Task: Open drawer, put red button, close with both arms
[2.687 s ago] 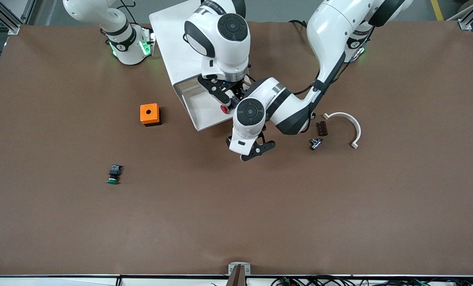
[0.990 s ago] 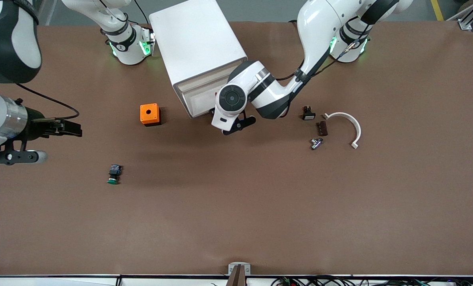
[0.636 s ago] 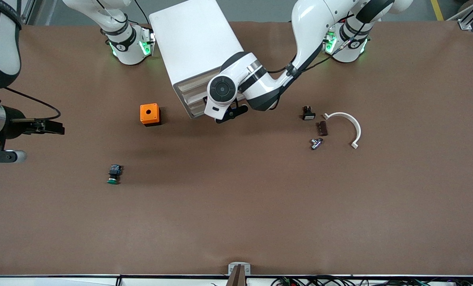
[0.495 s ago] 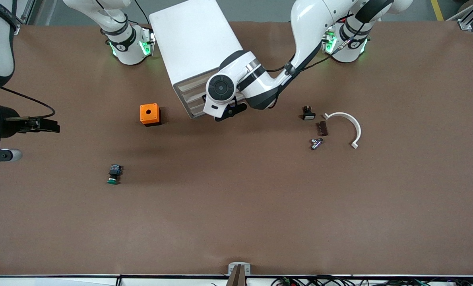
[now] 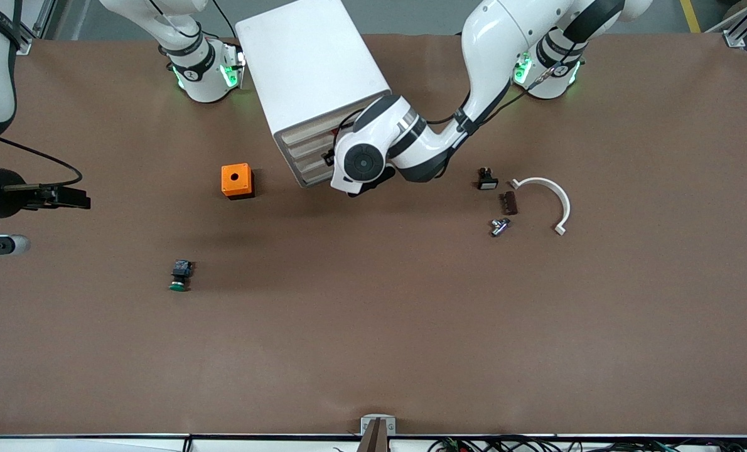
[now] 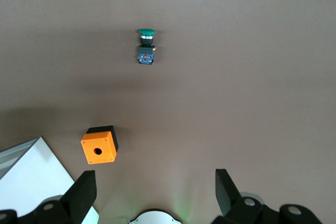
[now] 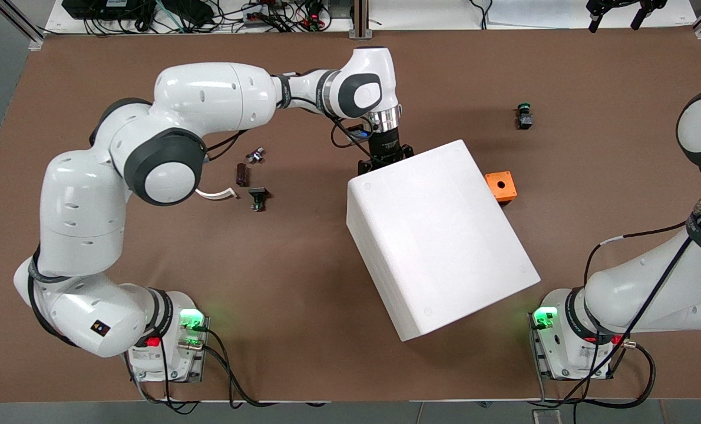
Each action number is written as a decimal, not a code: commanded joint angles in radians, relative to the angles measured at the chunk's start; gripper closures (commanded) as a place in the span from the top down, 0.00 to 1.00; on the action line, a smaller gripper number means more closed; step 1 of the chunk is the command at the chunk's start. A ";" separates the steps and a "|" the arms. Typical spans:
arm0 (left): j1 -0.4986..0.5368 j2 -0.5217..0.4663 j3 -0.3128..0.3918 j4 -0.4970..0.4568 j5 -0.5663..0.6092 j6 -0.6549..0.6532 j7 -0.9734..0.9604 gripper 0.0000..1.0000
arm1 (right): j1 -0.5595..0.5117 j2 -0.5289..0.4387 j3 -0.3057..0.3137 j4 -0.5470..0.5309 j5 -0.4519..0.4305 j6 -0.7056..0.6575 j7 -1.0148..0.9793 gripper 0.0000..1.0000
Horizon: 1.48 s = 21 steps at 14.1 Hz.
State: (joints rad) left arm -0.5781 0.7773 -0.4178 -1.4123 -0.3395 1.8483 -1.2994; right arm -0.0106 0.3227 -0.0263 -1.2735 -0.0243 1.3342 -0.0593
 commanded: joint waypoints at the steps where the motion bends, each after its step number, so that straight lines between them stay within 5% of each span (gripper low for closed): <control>1: 0.001 -0.004 -0.012 0.015 0.025 -0.008 -0.008 1.00 | -0.011 -0.005 0.011 0.010 -0.017 -0.024 -0.016 1.00; 9: 0.115 -0.036 0.001 0.141 0.151 -0.006 -0.011 1.00 | -0.023 -0.065 0.011 0.045 0.000 -0.130 0.010 1.00; 12: 0.210 -0.125 -0.001 0.098 0.197 0.017 -0.011 1.00 | -0.057 -0.118 0.009 -0.026 0.017 -0.095 0.009 1.00; 17: 0.455 -0.231 -0.010 0.073 0.293 -0.079 0.081 1.00 | -0.058 -0.356 0.009 -0.378 0.015 0.113 0.009 1.00; 21: 0.605 -0.312 -0.006 0.065 0.344 -0.216 0.400 1.00 | -0.051 -0.358 0.014 -0.343 0.015 0.125 -0.002 1.00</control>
State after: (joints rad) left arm -0.0270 0.5317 -0.4138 -1.2990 -0.0221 1.6889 -1.0101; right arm -0.0575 -0.0037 -0.0232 -1.5882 -0.0184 1.4397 -0.0571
